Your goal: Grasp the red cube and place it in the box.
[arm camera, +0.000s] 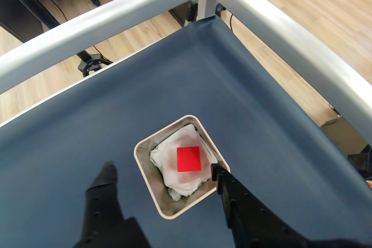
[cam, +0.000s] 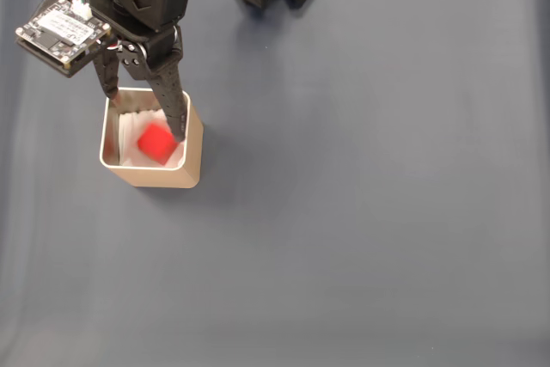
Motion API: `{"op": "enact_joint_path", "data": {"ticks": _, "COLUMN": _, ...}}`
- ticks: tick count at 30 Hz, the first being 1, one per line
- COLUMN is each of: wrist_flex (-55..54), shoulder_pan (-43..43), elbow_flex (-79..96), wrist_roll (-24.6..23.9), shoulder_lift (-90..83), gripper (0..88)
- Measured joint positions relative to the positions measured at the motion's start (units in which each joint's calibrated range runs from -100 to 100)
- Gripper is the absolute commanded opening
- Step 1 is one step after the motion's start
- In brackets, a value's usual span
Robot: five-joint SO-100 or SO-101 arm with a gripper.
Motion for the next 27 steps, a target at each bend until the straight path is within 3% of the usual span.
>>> {"op": "enact_joint_path", "data": {"ticks": 6, "wrist_flex": 0.0, "shoulder_pan": 0.08, "elbow_flex": 0.0, "wrist_roll": 0.24, "shoulder_lift": 0.0, "gripper": 55.1}}
{"op": "enact_joint_path", "data": {"ticks": 27, "wrist_flex": -0.81, "shoulder_pan": 0.08, "elbow_flex": 0.91, "wrist_roll": 0.83, "shoulder_lift": 0.0, "gripper": 54.4}}
